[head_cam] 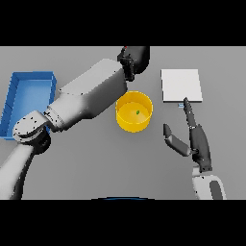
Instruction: Pick up the red beaker and tilt it to pour out 1 green nut into yellow bowl. Pick up the yellow bowl and place it on the metallic measuring scale.
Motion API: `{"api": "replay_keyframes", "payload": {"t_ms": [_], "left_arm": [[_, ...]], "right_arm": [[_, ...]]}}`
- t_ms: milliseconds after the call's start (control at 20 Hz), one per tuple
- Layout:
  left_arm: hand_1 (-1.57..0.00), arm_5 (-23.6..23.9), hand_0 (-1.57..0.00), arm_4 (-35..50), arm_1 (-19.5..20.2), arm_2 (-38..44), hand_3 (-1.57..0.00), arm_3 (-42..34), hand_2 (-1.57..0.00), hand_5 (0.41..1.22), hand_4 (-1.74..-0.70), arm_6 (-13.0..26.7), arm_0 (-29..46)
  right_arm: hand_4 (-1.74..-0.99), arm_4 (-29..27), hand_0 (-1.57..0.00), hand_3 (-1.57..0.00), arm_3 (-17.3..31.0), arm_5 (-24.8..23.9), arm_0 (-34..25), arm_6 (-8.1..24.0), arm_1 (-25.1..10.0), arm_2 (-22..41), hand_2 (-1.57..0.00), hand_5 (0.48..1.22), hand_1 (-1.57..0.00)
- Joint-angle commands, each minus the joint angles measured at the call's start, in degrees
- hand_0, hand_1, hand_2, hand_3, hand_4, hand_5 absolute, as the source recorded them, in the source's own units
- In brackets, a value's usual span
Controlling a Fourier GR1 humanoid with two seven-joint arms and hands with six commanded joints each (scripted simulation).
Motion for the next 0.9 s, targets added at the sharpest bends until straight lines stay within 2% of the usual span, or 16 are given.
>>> {"api": "replay_keyframes", "payload": {"t_ms": [0,50,100,150,200,250,300,450,550,650,800,850], "left_arm": [[-1.57,0.9,-1.57,1.0,0.5,1.7,-1.57,1.5,-1.57,1.221,-1.73,-0.4,-1.3],[-1.57,1.2,-1.57,2.3,1.5,3.6,-1.57,2.0,-1.57,1.221,-1.73,-0.8,-2.3],[-1.57,1.0,-1.57,3.6,2.2,5.9,-1.26,3.1,-1.57,1.221,-1.73,0.1,-3.4],[-1.57,1.1,-1.57,4.4,2.9,7.4,-1.02,4.3,-1.57,1.221,-1.73,0.5,-4.7],[-1.57,3.0,-1.57,6.2,3.9,10.0,-1.13,5.6,-1.57,1.221,-1.73,0.0,-5.6],[-1.57,3.0,-1.57,7.8,4.7,12.2,-1.22,7.2,-1.57,1.221,-1.73,0.3,-6.2],[-1.57,1.9,-1.57,10.3,5.3,15.6,-1.29,9.1,-1.57,1.221,-1.73,0.8,-7.1],[-1.57,1.3,-1.57,17.3,9.1,25.0,-1.43,13.2,-1.57,1.221,-1.73,5.3,-9.4],[-1.57,3.0,-1.57,22.1,12.0,30.8,-1.44,14.8,-1.57,1.221,-1.74,8.4,-8.7],[-1.57,5.0,-1.57,26.7,15.4,36.0,-1.45,15.9,-1.57,1.221,-1.74,11.6,-7.1],[-1.57,10.3,-1.57,33.7,20.6,42.9,-1.43,16.3,-1.57,1.221,-1.74,14.1,-1.5],[-1.57,11.8,-1.57,35.4,21.9,44.7,-1.42,16.3,-1.57,1.221,-1.74,16.3,0.2]], "right_arm": [[-1.03,0.4,0.0,0.0,-0.1,0.0,0.4,-0.3,-0.2,0.2,0.0,0.682,0.0],[-1.023,0.5,0.0,0.0,-0.4,-0.2,0.5,-0.3,-0.3,0.1,0.0,0.682,0.0],[-1.024,0.3,0.0,0.0,0.2,-0.1,0.0,0.0,-0.4,-0.2,0.0,0.681,0.0],[-1.028,0.2,0.0,0.0,0.0,0.0,-0.1,0.0,-0.5,-0.1,0.0,0.68,0.0],[-1.018,0.7,0.0,0.0,-0.6,-0.1,0.5,-0.2,-0.3,0.4,0.0,0.68,0.0],[-1.009,-0.4,0.0,0.0,-1.1,0.3,0.7,0.3,0.0,0.2,0.0,0.676,0.0],[-1.001,-0.1,0.0,0.0,-0.7,0.2,0.6,-0.6,-0.2,0.1,0.0,0.683,0.0],[-0.99,0.1,0.0,0.0,0.1,-0.3,-0.5,-0.4,0.0,0.1,0.0,0.672,0.0],[-1.004,-0.7,0.0,0.0,0.3,0.2,-0.4,-0.8,0.0,-0.1,0.0,0.668,0.0],[-1.004,-1.1,0.0,0.0,0.9,0.2,-1.2,0.3,1.0,0.2,0.0,0.668,0.0],[-1.012,-2.0,0.0,0.0,0.9,0.7,-1.3,0.1,1.3,0.2,0.0,0.659,0.0],[-1.023,-2.1,0.0,0.0,0.3,0.8,-1.3,0.3,0.6,-0.1,0.0,0.654,0.0]]}}
